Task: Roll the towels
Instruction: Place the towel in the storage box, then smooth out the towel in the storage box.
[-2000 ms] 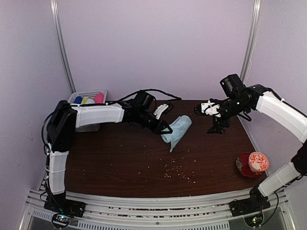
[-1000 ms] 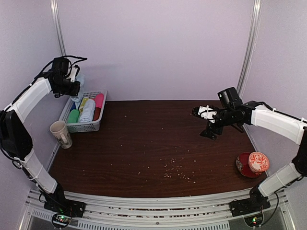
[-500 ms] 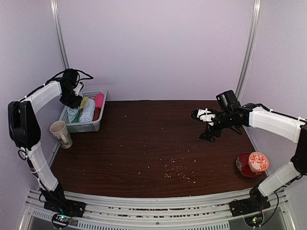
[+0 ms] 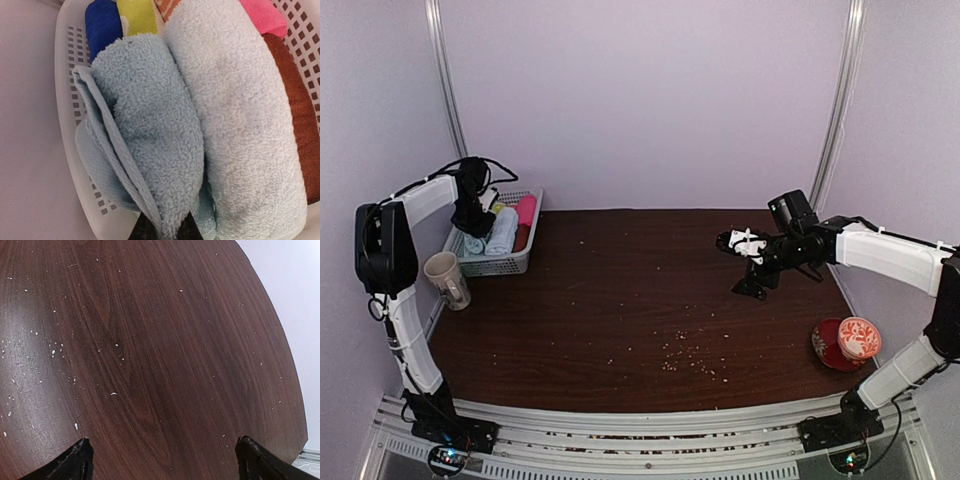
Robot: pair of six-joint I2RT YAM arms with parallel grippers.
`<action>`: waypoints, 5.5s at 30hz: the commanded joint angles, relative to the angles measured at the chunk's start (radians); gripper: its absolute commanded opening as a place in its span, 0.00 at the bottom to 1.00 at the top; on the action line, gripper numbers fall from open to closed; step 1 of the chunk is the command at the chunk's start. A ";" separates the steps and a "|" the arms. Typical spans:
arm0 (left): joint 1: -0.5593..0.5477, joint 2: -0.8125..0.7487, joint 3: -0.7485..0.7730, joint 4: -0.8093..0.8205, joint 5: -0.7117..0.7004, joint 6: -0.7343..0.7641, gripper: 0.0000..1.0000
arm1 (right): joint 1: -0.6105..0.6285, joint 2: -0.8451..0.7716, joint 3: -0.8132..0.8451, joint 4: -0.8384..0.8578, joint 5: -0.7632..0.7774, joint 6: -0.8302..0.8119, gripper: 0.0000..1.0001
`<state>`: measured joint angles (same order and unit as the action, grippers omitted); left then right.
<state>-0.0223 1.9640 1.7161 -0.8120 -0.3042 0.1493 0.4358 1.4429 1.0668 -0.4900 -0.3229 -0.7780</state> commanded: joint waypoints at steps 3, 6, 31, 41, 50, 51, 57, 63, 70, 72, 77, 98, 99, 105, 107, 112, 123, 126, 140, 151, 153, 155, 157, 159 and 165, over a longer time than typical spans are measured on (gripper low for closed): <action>0.068 -0.002 -0.014 0.091 0.152 -0.045 0.00 | -0.002 -0.007 -0.009 -0.004 -0.027 0.008 1.00; 0.090 -0.010 -0.043 0.123 0.225 -0.059 0.00 | -0.001 -0.007 -0.010 -0.003 -0.028 0.008 1.00; 0.215 -0.147 -0.383 0.557 0.742 -0.422 0.11 | -0.001 -0.021 -0.008 -0.010 -0.050 0.008 1.00; 0.234 -0.174 -0.403 0.554 0.705 -0.477 0.42 | 0.000 -0.030 -0.007 -0.013 -0.053 0.005 1.00; 0.238 -0.219 -0.408 0.523 0.616 -0.480 0.72 | 0.000 -0.033 -0.007 -0.018 -0.059 0.000 1.00; 0.239 -0.229 -0.409 0.523 0.612 -0.481 0.76 | 0.000 -0.033 -0.007 -0.017 -0.059 -0.001 1.00; 0.238 -0.269 -0.394 0.534 0.596 -0.483 0.79 | 0.000 -0.031 -0.007 -0.019 -0.059 -0.001 1.00; 0.213 -0.244 -0.351 0.527 0.613 -0.451 0.67 | 0.000 -0.027 -0.008 -0.017 -0.058 -0.001 1.00; 0.123 -0.122 -0.220 0.436 0.520 -0.379 0.55 | -0.001 -0.018 -0.009 -0.017 -0.054 -0.001 1.00; 0.116 -0.096 -0.199 0.420 0.490 -0.375 0.57 | 0.000 -0.018 -0.008 -0.018 -0.054 -0.001 1.00; 0.115 -0.056 -0.186 0.401 0.409 -0.367 0.59 | 0.000 -0.019 -0.008 -0.019 -0.054 -0.003 1.00; 0.121 -0.036 -0.236 0.415 0.277 -0.367 0.55 | 0.000 -0.015 -0.008 -0.027 -0.067 -0.007 1.00; 0.123 -0.033 -0.234 0.414 0.285 -0.366 0.54 | -0.001 -0.015 -0.008 -0.027 -0.067 -0.007 1.00; 0.146 0.002 -0.225 0.416 0.410 -0.369 0.42 | 0.000 -0.015 -0.008 -0.027 -0.065 -0.007 1.00; 0.157 0.011 -0.225 0.421 0.462 -0.373 0.33 | 0.000 -0.014 -0.009 -0.027 -0.065 -0.007 1.00; 0.191 0.011 -0.248 0.454 0.626 -0.384 0.04 | 0.000 -0.009 -0.007 -0.026 -0.065 -0.006 1.00; 0.249 0.040 -0.266 0.506 1.014 -0.345 0.00 | -0.001 -0.003 -0.006 -0.031 -0.074 -0.006 1.00; 0.251 0.049 -0.251 0.500 1.090 -0.337 0.00 | 0.000 -0.001 -0.005 -0.033 -0.077 -0.007 1.00; 0.285 0.065 -0.199 0.370 0.913 -0.304 0.29 | 0.000 -0.001 -0.004 -0.036 -0.088 -0.007 1.00; 0.285 -0.010 -0.137 0.342 0.734 -0.284 0.40 | -0.001 0.008 -0.003 -0.038 -0.087 -0.007 1.00; 0.285 -0.016 -0.131 0.340 0.712 -0.277 0.42 | 0.001 0.010 -0.004 -0.038 -0.087 -0.009 1.00; 0.285 -0.010 -0.121 0.326 0.688 -0.263 0.44 | 0.001 0.010 -0.003 -0.039 -0.087 -0.009 1.00; 0.285 0.005 -0.119 0.317 0.675 -0.254 0.44 | 0.001 0.010 -0.002 -0.039 -0.087 -0.009 1.00; 0.281 0.015 -0.121 0.315 0.658 -0.249 0.44 | 0.001 0.010 -0.002 -0.039 -0.087 -0.009 1.00; 0.256 0.021 -0.107 0.301 0.569 -0.230 0.25 | 0.000 0.006 -0.004 -0.041 -0.086 -0.010 1.00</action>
<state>0.2508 1.9862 1.5761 -0.5014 0.3588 -0.1108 0.4362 1.4467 1.0668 -0.5266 -0.4038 -0.7826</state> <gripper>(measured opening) 0.289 1.000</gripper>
